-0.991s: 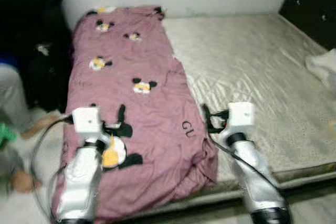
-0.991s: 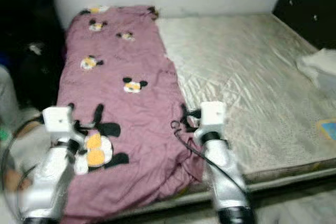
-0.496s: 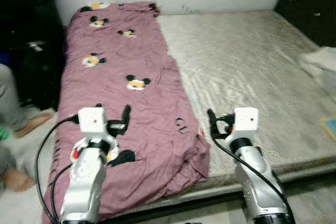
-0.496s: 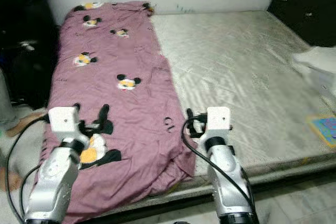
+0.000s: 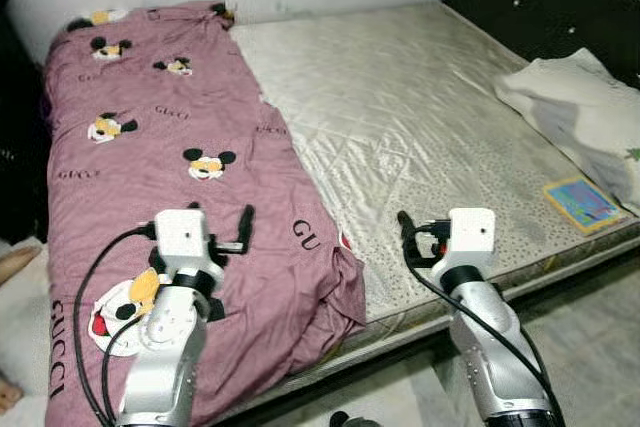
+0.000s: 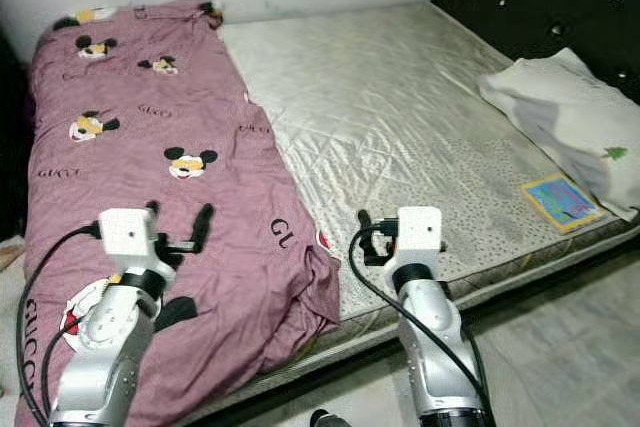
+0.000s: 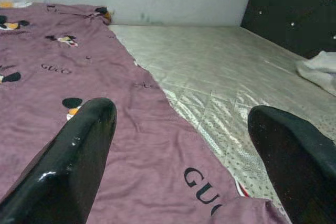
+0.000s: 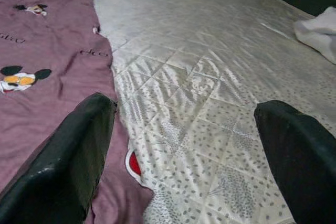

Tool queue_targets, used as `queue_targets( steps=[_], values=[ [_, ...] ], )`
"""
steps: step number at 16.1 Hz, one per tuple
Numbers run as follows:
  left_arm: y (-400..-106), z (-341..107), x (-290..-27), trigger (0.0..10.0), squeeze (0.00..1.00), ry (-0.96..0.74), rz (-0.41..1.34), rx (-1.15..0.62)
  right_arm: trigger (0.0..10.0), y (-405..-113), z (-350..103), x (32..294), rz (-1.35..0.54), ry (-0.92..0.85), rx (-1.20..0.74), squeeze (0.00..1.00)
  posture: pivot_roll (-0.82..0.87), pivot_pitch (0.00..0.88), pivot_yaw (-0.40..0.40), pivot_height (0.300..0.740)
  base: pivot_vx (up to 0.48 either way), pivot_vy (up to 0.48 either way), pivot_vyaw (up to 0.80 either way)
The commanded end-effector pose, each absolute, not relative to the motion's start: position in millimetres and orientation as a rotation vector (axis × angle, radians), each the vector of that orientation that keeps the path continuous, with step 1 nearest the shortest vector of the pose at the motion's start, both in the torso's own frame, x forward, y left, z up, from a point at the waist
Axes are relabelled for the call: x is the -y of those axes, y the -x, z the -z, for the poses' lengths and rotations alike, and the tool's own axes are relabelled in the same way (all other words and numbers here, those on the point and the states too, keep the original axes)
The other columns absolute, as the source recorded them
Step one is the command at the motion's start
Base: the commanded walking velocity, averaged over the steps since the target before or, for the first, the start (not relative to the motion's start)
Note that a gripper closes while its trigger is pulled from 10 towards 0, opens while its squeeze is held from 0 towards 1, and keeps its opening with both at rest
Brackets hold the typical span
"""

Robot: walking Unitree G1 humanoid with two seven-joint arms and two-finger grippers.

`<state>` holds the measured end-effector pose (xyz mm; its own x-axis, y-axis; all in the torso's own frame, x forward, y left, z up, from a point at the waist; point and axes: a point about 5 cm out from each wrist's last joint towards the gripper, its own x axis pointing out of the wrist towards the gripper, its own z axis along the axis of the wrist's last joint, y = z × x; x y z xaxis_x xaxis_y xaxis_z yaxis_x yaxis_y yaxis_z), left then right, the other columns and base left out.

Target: Clean up the room

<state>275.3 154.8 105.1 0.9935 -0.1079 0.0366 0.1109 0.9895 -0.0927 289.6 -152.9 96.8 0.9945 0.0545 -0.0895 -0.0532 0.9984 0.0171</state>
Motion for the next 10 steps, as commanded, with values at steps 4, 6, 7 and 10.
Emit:
queue_targets(
  steps=[4, 6, 7, 10],
  values=[
    [-267.4, -102.6, -165.7, 10.0, 0.0, 0.065, 0.055, 0.021, 10.0, -287.9, -100.1, 149.0, -0.072, -0.018, -0.076, 0.0, -0.04, 0.126, -0.019, 0.74, 0.0, 0.0, 0.0],
    [-264.9, -102.1, -166.0, 10.0, 0.0, 0.063, 0.054, 0.017, 10.0, -287.5, -99.4, 148.6, -0.077, -0.016, -0.079, 0.0, -0.04, 0.133, -0.02, 0.717, 0.0, 0.0, 0.0],
    [-264.8, -102.0, -165.8, 10.0, 0.0, 0.063, 0.054, 0.016, 10.0, -287.4, -99.1, 148.6, -0.078, -0.015, -0.08, 0.0, -0.04, 0.133, -0.02, 0.707, 0.0, 0.0, 0.0],
    [-266.4, -102.7, -164.9, 10.0, 0.0, 0.062, 0.057, 0.017, 10.0, -288.0, -98.5, 148.1, -0.084, -0.011, -0.085, 0.0, -0.04, 0.135, -0.02, 0.672, 0.0, 0.0, 0.0]
  ],
)
